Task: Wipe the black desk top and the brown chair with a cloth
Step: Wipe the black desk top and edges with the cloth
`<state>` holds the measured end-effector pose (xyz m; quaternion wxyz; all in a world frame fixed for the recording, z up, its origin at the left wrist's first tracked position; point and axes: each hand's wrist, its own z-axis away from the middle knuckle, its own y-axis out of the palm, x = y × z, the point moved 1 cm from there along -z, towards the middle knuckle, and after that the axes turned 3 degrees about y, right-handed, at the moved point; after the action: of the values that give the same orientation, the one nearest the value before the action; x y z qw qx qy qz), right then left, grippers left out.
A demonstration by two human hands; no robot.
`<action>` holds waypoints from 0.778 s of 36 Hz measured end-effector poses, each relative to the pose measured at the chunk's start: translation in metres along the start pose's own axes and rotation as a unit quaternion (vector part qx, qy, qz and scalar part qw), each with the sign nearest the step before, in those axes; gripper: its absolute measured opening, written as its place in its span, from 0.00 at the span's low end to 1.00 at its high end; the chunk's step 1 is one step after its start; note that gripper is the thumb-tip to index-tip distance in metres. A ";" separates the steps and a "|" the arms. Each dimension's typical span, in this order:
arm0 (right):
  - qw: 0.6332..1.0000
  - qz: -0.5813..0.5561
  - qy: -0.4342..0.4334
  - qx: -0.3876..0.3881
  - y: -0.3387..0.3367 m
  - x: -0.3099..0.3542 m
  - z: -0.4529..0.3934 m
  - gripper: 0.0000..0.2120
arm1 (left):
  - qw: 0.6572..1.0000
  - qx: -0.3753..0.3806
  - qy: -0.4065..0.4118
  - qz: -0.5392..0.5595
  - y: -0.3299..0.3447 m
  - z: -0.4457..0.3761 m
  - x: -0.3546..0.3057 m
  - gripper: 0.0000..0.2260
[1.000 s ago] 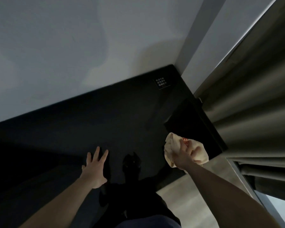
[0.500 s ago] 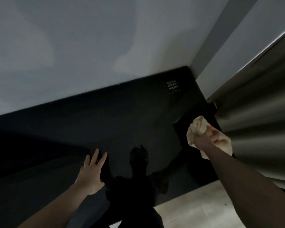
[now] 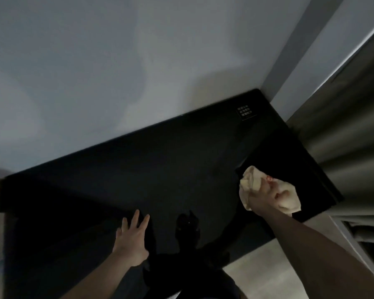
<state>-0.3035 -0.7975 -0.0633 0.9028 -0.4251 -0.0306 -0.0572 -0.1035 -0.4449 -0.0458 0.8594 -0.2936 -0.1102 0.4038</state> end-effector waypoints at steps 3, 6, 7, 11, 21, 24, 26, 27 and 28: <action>1.000 0.001 0.008 0.006 0.044 0.001 0.057 0.38 | 1.000 0.003 0.022 -0.011 0.012 0.010 0.037 0.49; 1.000 0.013 0.009 0.011 0.088 0.007 0.117 0.37 | 0.999 0.002 0.025 -0.020 0.026 0.025 0.075 0.49; 1.000 0.018 0.007 0.019 0.101 0.008 0.134 0.37 | 1.000 0.006 0.021 -0.021 0.031 0.031 0.088 0.49; 0.998 0.033 -0.003 0.051 0.141 0.006 0.181 0.37 | 1.000 0.021 0.017 -0.013 0.051 0.052 0.135 0.52; 0.998 0.027 0.013 0.058 0.142 0.021 0.175 0.40 | 0.999 0.005 0.048 -0.003 0.067 0.044 0.150 0.54; 0.998 0.018 0.022 0.050 0.139 0.027 0.166 0.39 | 0.998 -0.010 0.054 -0.010 0.070 0.042 0.150 0.54; 0.998 0.005 0.021 0.053 0.138 0.027 0.156 0.41 | 0.998 -0.016 0.058 -0.011 0.069 0.040 0.149 0.54; 0.998 0.003 0.022 0.056 0.138 0.029 0.152 0.41 | 0.998 -0.014 0.058 -0.013 0.069 0.040 0.148 0.54; 0.998 -0.002 0.025 0.055 0.138 0.030 0.149 0.42 | 0.998 -0.012 0.057 -0.014 0.070 0.041 0.148 0.54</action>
<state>-0.2573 -0.5981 -0.0708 0.9250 -0.3736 -0.0119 -0.0682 -0.0689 -0.2807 -0.0618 0.8661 -0.3251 -0.0696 0.3732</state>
